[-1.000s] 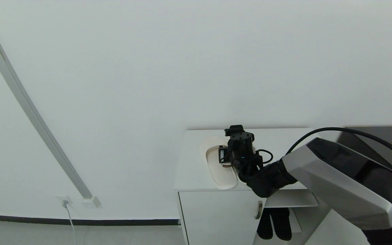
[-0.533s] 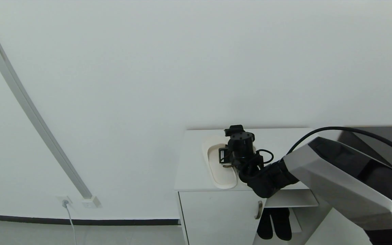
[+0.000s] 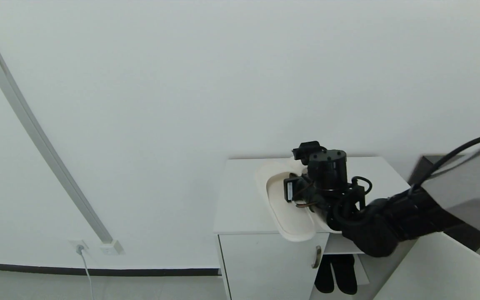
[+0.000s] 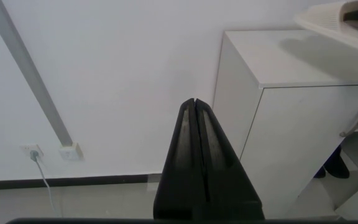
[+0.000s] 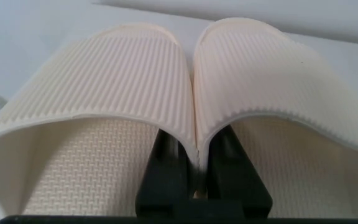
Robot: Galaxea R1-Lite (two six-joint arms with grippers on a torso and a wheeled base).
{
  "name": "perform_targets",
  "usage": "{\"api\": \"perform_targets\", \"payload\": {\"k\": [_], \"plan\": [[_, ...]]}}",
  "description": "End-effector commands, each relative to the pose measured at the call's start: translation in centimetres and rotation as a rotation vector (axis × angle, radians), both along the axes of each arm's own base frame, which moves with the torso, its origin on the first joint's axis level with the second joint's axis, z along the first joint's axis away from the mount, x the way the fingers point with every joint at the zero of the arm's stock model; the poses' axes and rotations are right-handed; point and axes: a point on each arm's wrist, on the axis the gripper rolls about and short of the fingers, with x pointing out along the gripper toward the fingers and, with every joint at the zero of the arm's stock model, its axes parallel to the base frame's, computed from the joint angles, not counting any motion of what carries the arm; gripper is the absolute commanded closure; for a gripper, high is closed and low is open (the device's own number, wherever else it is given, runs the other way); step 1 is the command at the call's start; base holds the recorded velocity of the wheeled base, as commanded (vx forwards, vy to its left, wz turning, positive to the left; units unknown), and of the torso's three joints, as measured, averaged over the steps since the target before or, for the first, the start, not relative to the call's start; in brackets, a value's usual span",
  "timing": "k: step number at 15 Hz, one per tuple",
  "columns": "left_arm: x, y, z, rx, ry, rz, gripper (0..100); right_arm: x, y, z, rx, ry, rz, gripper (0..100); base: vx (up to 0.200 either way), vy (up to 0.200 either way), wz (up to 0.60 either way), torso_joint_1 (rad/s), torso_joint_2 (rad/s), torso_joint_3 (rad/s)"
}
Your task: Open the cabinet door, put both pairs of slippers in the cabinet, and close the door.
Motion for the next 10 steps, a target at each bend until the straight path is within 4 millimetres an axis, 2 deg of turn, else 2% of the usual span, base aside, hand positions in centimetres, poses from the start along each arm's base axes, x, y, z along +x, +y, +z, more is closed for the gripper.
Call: {"api": "perform_targets", "payload": {"k": [1, 2, 5, 10], "plan": [[0.0, 0.0, 0.0, -0.001, 0.002, 0.0, 100, -5.2, -2.2, 3.0, 0.035, -0.034, 0.073, 100, 0.0, 0.0, 0.0, 0.0, 0.0, 0.0], [0.0, 0.0, 0.0, 0.0, 0.002, 0.0, 100, -7.2, -3.0, 2.7, 0.041, -0.031, 0.116, 100, 0.0, 0.0, 0.0, 0.0, 0.0, 0.0], [0.0, 0.0, 0.0, 0.0, 0.002, 0.0, 100, -9.5, -4.5, 1.6, 0.055, -0.005, 0.228, 100, 0.0, 0.0, 0.0, 0.0, 0.0, 0.0], [0.0, 0.0, 0.0, -0.001, 0.002, 0.0, 100, -10.5, -4.7, 0.8, 0.077, 0.015, 0.287, 100, 0.0, 0.0, 0.0, 0.0, 0.0, 0.0]]}}
